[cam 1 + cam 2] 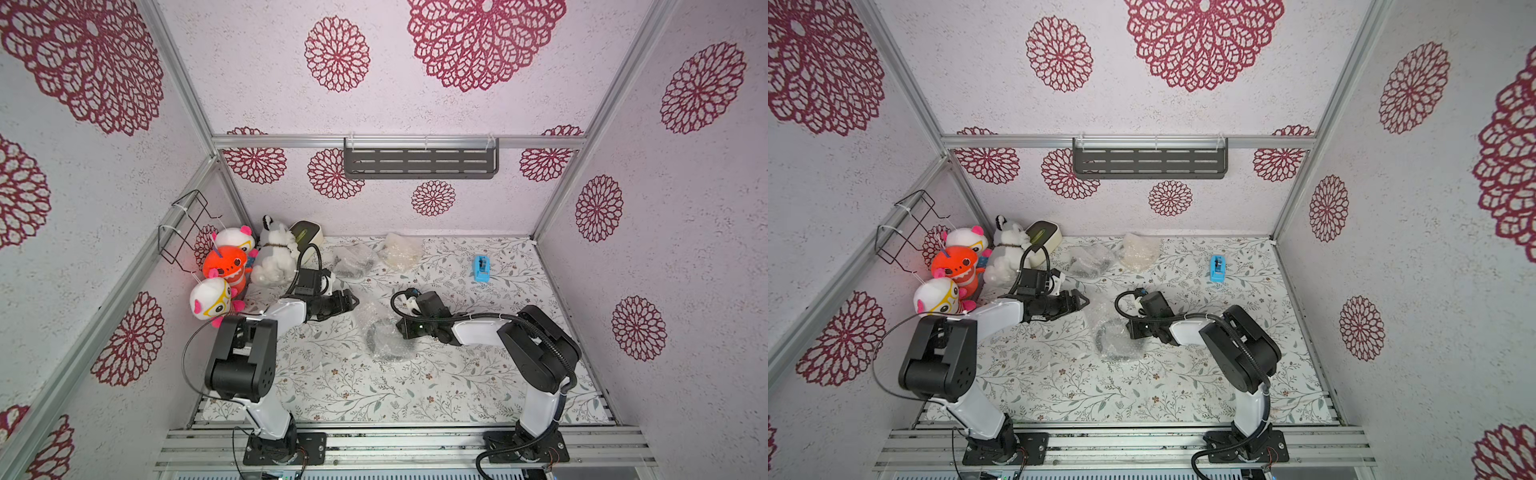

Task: Wrap dinner plates in bubble wrap
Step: Wrap the plate in the bubble wrap.

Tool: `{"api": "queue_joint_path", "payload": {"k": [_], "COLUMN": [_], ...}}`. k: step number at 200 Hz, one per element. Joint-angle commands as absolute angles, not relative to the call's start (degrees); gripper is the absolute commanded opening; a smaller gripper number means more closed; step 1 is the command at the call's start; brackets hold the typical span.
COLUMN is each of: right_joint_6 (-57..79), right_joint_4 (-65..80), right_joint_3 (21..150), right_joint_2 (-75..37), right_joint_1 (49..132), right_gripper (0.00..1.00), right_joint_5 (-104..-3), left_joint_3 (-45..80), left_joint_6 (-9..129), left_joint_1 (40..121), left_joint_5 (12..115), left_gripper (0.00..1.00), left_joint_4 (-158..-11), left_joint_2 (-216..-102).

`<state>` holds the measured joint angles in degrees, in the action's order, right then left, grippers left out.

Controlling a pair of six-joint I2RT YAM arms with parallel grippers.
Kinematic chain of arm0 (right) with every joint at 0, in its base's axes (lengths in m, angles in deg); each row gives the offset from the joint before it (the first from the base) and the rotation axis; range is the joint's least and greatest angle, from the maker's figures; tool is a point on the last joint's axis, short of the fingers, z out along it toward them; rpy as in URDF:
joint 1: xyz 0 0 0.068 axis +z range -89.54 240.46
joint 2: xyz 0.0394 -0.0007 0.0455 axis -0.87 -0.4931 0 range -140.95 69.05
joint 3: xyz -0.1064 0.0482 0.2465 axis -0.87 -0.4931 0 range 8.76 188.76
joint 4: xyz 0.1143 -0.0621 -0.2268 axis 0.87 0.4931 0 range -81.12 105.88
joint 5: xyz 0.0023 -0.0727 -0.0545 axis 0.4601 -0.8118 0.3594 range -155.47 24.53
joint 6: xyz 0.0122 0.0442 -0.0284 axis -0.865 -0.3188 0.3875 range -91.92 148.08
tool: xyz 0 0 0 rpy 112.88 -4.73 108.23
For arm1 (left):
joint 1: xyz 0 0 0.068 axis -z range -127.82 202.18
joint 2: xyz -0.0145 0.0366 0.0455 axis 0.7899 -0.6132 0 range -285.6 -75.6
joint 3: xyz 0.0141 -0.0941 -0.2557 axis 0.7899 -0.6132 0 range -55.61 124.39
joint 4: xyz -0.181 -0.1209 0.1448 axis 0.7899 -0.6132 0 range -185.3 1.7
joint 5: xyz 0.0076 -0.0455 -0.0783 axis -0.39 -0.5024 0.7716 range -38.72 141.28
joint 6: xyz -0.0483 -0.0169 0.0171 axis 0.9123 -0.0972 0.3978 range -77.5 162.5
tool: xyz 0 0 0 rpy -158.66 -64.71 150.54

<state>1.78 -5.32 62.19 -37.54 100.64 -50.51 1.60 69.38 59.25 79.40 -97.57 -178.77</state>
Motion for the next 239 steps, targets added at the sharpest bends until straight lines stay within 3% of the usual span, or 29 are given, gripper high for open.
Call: {"api": "queue_joint_path", "payload": {"k": [1, 61, 66, 87, 114, 140, 189, 239], "right_joint_6": [3.0, 3.0, 3.1, 3.0, 2.1, -1.1, -12.4, -19.4], "right_joint_4": [1.2, 1.1, 1.1, 1.2, 1.8, 4.1, 7.6, 5.0], "right_joint_3": [61.0, 61.4, 61.4, 61.2, 61.0, 61.3, 61.8, 59.0], "right_joint_2": [-36.5, -36.5, -36.5, -36.1, -35.4, -34.7, -34.6, -31.7], "right_joint_1": [101.3, 101.3, 101.3, 101.4, 101.4, 101.4, 101.3, 101.3], "right_gripper": [0.13, 0.13, 0.12, 0.12, 0.12, 0.11, 0.11, 0.12], "right_joint_5": [-52.5, -52.8, -52.8, -53.1, -52.5, -52.4, -53.2, -56.8], "left_joint_3": [6.9, 17.4, 18.5, 20.5, 20.9, 15.9, -0.7, -6.9], "left_joint_6": [64.6, 50.6, 49.8, 48.3, 51.5, 59.6, 68.8, 65.6], "left_joint_1": [58.7, 61.1, 61.1, 60.9, 61.1, 63.6, 74.5, 87.2], "left_joint_5": [84.2, 90.0, 90.9, 94.0, 96.0, 98.0, 91.6, 89.1], "left_gripper": [0.79, 0.71, 0.66, 0.28, 0.00, 0.00, 0.00, 0.02], "left_joint_4": [-99.8, -102.2, -102.7, -102.9, -101.8, -97.5, -86.7, -89.8], "left_joint_2": [-185.2, -195.6, -196.1, -196.8, -194.0, -187.6, -173.3, -173.5]}}
